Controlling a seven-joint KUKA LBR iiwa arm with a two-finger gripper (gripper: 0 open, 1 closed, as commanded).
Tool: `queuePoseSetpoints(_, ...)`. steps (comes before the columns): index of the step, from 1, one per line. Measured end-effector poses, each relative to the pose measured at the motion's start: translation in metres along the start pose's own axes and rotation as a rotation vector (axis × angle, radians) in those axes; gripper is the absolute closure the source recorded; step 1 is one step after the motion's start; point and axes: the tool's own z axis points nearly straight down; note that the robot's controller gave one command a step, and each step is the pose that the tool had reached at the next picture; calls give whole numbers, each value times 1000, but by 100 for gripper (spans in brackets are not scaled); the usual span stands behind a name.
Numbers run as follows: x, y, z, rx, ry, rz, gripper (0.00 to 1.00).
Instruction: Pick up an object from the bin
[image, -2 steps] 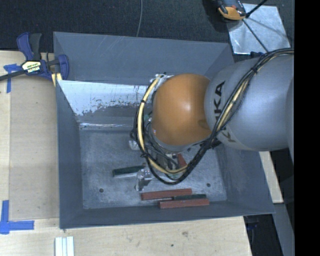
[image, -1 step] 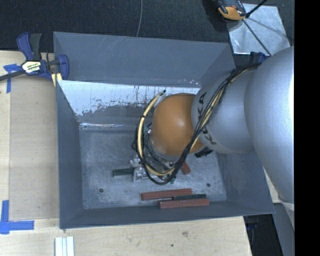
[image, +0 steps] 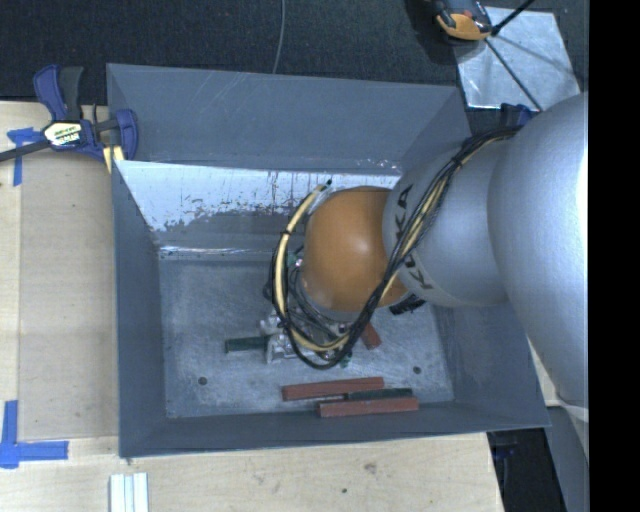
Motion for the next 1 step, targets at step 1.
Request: queuePoseSetpoints(1,-23,-1,-176,3,19,-83,100)
